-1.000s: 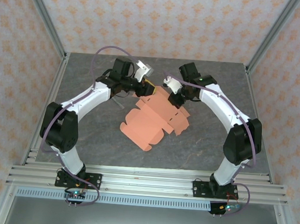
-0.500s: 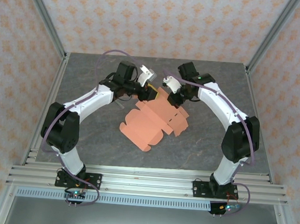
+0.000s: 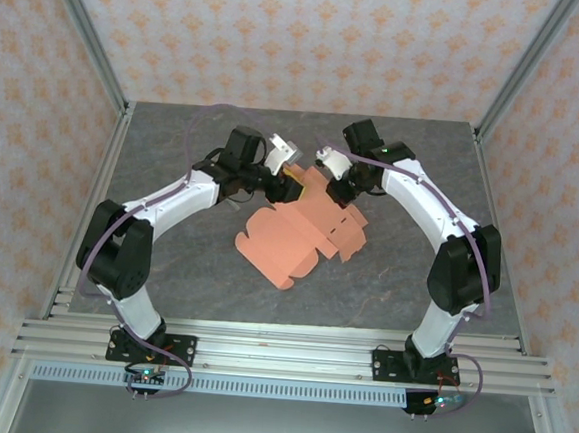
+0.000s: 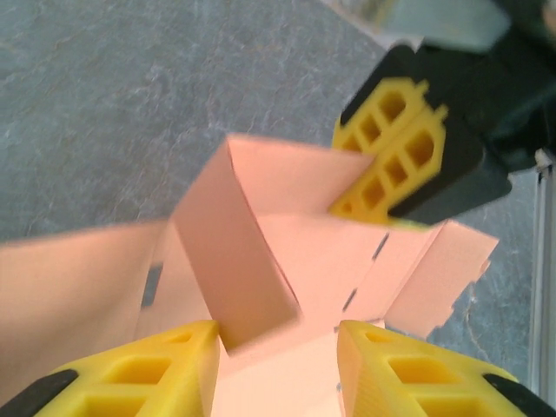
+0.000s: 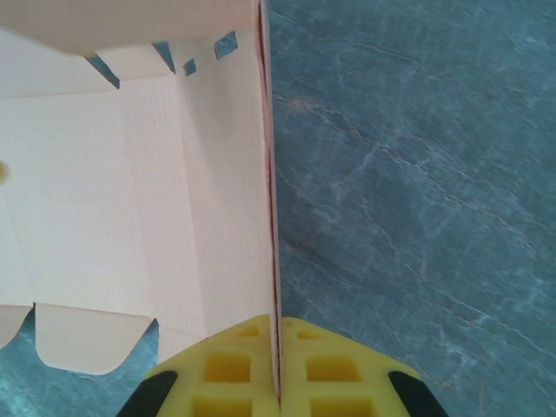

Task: Fold the paper box

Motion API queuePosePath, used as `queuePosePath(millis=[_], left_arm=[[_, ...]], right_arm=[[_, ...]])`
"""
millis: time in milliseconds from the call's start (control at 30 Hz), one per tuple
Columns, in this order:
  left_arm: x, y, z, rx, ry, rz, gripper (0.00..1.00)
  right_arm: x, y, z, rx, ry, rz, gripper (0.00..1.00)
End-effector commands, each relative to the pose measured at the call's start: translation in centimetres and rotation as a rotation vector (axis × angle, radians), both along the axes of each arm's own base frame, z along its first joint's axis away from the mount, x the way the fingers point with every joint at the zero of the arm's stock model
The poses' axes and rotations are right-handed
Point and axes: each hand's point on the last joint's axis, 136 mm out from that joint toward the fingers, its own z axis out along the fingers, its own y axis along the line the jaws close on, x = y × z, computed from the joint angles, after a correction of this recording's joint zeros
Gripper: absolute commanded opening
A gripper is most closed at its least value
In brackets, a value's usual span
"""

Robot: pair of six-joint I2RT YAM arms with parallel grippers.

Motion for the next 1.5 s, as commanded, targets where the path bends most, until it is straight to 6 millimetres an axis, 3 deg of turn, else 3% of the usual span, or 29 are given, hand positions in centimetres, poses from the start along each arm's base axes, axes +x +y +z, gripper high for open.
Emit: queuePosePath(millis=[0,233,433,700,1000,1300,1467], left_arm=[[-0.3,2.3,1.6,0.028,-0.041,0.121,0.43],[-2.6,7.1,0.5,0.086,-0.02,0.345,0.47],[-4.6,10.5,-2.7,0.093,0.09,0.553,0.47],[-5.7,15.9,-5.8,0.152,0.14,0.769,0.53],[-4.9,16.7,-7.1,0.149,0.169,0.821,0.54],[-3.7,16.0,-6.0,0.126,0.155,0.803,0.56],[-2.4,15.2,-5.6,0.061,0.119,0.798,0.63]], right_arm=[[1.4,-1.6,0.4,-0.102,-0.087,-0.04,0.0],[2.7,-3.2,-0.9,-0.346,-0.198,-0.064,0.0],[3.7,-2.9,-1.9,-0.536,-0.313,-0.054,0.0],[5.2,-2.1,-1.2,-0.673,-0.541,-0.038,0.0],[5.7,-1.6,-0.6,-0.692,-0.656,-0.01,0.0],[5.4,-0.4,-0.6,-0.62,-0.718,0.098,0.01],[4.6,0.1,-0.5,-0.537,-0.734,0.234,0.02]])
